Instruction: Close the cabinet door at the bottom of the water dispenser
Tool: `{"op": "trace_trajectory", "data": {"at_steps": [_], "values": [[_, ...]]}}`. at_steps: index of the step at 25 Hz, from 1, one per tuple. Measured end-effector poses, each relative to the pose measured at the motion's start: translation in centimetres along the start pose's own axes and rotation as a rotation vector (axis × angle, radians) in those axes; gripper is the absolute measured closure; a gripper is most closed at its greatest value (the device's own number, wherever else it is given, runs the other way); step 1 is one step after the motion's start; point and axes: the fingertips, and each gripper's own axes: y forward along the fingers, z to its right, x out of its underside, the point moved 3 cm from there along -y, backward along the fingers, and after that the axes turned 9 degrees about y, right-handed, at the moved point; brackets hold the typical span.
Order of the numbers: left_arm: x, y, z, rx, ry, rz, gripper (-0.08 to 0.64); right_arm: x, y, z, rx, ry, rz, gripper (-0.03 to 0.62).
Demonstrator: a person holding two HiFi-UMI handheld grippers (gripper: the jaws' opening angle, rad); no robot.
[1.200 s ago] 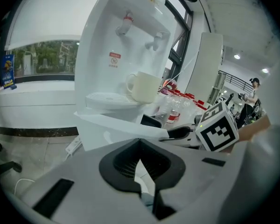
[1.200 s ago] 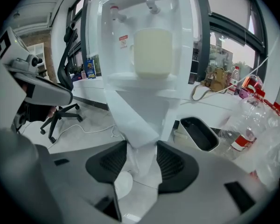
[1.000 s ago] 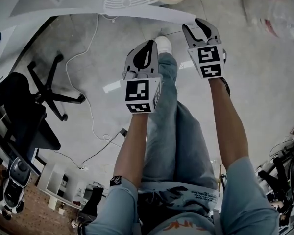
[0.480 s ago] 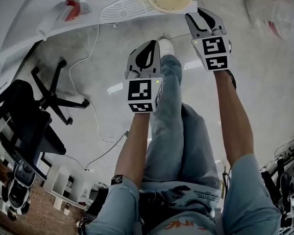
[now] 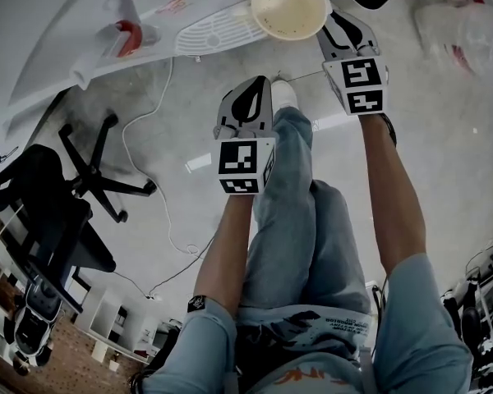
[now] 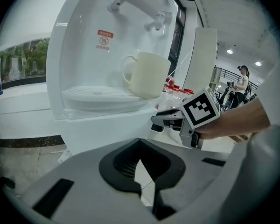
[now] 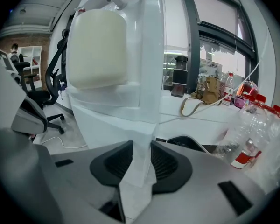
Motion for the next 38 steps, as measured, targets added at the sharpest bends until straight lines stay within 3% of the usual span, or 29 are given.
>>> {"op": "trace_trajectory", "data": {"at_steps": [14,19,26,38], "values": [[-1.5,0.7,-0.6,0.042,0.02,0.047,0.54,-0.9,1.8,-0.1,0.033,0.044,0.027,0.471],[-2.3,0.6,-0.2,0.051,0.035,0.053,0.54,-0.4,1.0,0.4,0.058,0.106,0.013,0.472],[-5.8,-2.2,0.4,0.057,0.041,0.095,0.54,-2.5,-4.4,-0.5,0.109,0.199,0.072,0.537],[-13.9,-12.3,4.9,0.093,0.083,0.153,0.54,-9.2,-18.8,-4.3,0.131,0.305,0.156,0.563]]}}
